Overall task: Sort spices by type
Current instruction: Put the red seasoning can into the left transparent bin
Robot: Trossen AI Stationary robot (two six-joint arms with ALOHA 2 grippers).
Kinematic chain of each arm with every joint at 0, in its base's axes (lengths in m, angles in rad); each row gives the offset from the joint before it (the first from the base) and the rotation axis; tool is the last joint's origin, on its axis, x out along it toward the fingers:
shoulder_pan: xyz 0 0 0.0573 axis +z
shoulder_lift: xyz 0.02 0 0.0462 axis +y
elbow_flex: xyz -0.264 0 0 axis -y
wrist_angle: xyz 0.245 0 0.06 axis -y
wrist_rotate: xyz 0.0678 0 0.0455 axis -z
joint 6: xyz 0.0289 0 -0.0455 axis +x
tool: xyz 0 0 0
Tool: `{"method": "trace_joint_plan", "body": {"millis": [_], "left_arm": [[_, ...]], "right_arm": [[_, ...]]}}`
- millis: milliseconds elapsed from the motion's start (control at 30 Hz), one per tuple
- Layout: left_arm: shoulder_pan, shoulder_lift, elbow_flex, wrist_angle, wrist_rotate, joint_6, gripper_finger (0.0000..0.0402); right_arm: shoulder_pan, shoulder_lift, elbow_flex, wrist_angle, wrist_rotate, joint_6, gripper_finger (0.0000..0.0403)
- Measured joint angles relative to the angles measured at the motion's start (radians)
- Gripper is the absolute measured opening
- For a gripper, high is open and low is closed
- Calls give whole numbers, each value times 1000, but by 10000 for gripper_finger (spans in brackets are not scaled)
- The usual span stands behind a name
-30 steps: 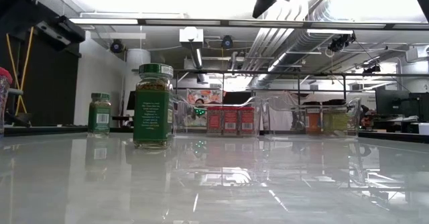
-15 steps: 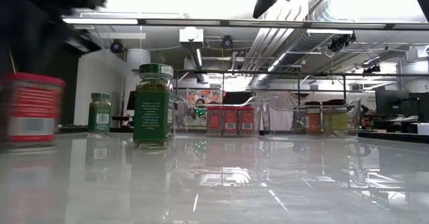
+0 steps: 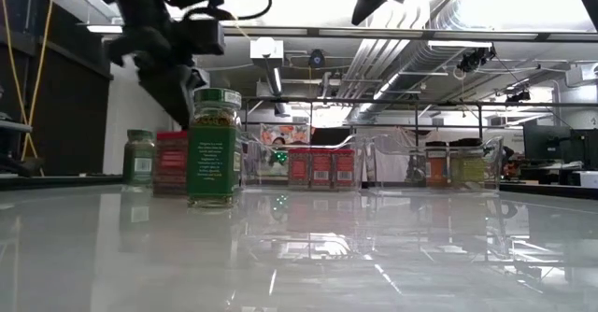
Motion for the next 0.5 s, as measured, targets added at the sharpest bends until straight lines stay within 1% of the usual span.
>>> {"method": "trace_joint_plan", "body": {"millis": [133,200,400,500], "left_arm": [[89,-1,1,27,2,96,0],[114,0,28,7,5,129,0],[125,-2,207,-141,9,179,2],[122,-4,291,-203,19,213,20]], "right_arm": [[0,0,0,0,-3,2,0],[0,0,0,0,-3,6,0],[0,0,0,0,-3,19,0],[0,0,0,0,-3,23,0]]}}
